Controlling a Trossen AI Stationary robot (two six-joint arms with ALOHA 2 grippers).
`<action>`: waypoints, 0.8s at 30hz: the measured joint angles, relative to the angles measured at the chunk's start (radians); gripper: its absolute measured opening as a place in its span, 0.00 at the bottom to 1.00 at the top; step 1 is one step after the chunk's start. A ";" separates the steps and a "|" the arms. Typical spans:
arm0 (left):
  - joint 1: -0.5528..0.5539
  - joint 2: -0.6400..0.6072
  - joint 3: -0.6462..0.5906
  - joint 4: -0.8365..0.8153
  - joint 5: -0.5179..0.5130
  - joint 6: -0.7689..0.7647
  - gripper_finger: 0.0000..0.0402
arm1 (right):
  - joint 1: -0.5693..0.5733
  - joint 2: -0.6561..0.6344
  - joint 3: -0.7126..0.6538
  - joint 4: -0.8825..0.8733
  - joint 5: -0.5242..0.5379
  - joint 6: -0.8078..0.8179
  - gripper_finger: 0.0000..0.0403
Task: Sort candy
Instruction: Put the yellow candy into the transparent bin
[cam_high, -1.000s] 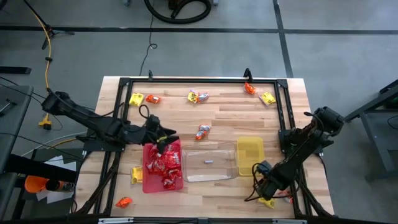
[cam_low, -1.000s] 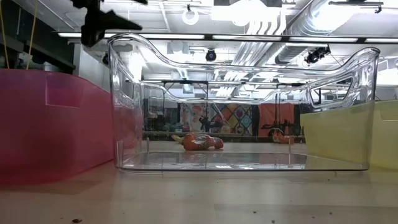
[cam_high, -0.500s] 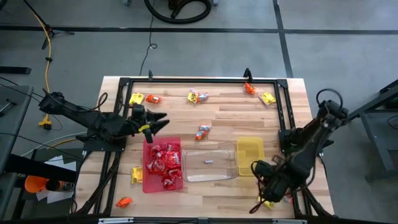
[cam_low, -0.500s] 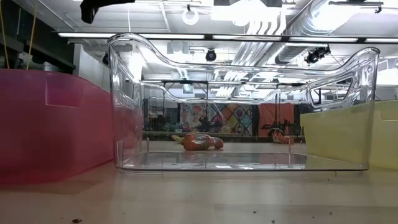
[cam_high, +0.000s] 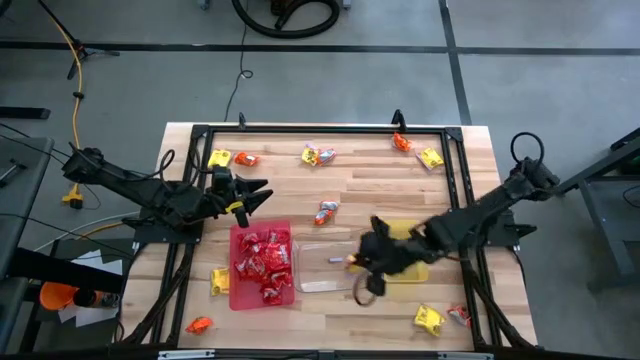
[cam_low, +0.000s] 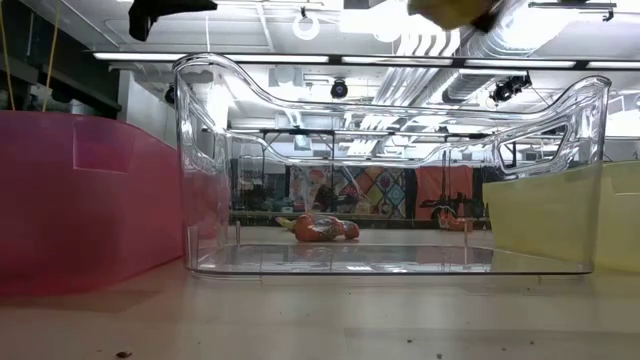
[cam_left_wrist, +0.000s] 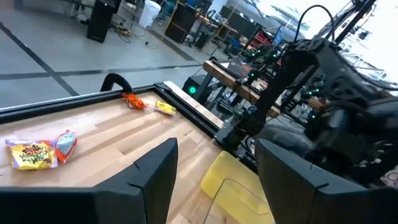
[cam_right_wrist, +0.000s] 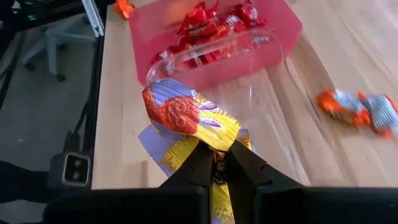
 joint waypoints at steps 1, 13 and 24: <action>0.000 0.000 0.000 0.002 0.000 0.000 0.50 | -0.026 0.011 -0.002 0.023 -0.029 -0.026 0.04; 0.000 0.000 0.000 -0.001 0.009 0.000 0.50 | -0.161 0.059 -0.005 0.049 -0.289 -0.052 0.10; 0.000 0.000 0.000 0.010 0.002 0.052 0.50 | -0.169 0.058 0.023 0.033 -0.300 -0.083 0.45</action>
